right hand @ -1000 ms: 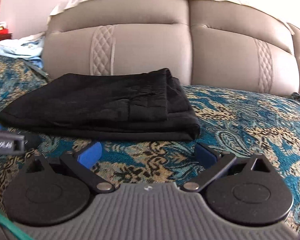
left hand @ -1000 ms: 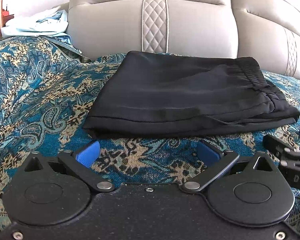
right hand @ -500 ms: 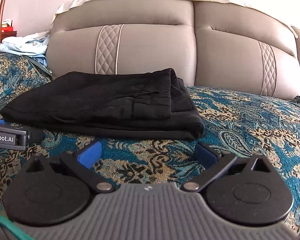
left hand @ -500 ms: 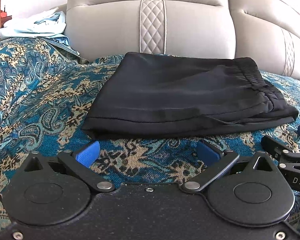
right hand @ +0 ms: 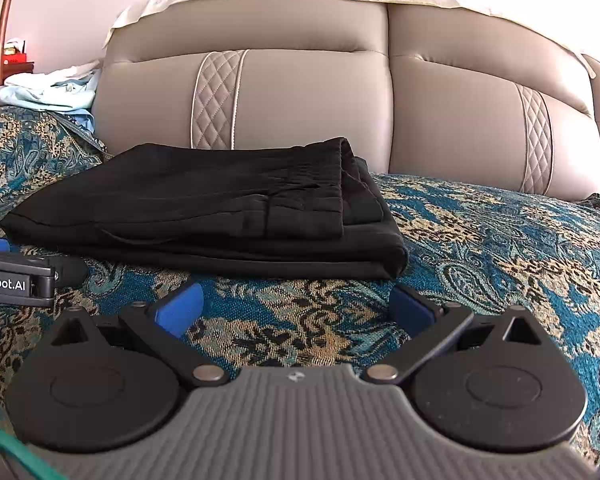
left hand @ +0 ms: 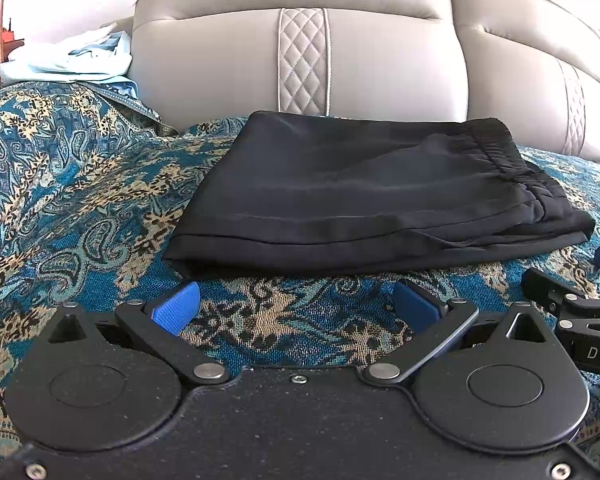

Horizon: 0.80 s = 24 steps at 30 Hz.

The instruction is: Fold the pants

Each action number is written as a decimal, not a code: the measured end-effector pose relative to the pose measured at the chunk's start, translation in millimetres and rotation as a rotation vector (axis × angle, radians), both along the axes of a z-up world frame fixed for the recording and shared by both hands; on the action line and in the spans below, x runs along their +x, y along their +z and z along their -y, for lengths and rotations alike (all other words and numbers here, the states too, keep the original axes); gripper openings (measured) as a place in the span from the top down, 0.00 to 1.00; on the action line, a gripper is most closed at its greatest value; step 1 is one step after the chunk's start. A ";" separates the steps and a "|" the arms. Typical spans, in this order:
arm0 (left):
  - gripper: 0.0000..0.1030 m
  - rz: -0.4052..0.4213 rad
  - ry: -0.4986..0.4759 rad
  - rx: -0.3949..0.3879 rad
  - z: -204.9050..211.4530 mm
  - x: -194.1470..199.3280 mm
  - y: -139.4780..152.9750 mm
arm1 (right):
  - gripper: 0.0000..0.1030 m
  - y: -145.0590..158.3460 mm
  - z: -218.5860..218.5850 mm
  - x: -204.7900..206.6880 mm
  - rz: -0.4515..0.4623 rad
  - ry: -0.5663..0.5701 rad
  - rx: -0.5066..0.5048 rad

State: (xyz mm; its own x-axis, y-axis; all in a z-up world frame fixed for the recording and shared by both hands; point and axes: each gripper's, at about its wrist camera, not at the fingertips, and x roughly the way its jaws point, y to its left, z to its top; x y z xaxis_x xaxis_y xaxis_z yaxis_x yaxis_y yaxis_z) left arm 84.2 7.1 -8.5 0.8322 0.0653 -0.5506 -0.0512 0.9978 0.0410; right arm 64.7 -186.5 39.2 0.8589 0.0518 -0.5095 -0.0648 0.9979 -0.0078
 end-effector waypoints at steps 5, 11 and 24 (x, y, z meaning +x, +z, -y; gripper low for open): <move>0.00 0.004 0.002 0.001 1.1 -0.9 0.6 | 0.00 -0.2 0.0 -0.2 0.000 0.000 0.000; 0.00 0.004 0.001 0.001 0.7 -0.8 0.4 | 0.00 -0.2 0.1 -0.2 0.000 0.000 0.000; 0.00 0.008 0.002 0.002 1.2 -1.2 0.7 | 0.00 -0.5 0.2 -0.1 0.001 0.001 0.000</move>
State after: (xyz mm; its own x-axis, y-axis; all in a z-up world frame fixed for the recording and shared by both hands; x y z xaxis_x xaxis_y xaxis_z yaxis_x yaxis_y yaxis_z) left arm 83.1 5.9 -7.7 0.8364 0.0678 -0.5438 -0.0533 0.9977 0.0425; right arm 64.5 -186.7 38.7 0.8594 0.0525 -0.5085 -0.0655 0.9978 -0.0077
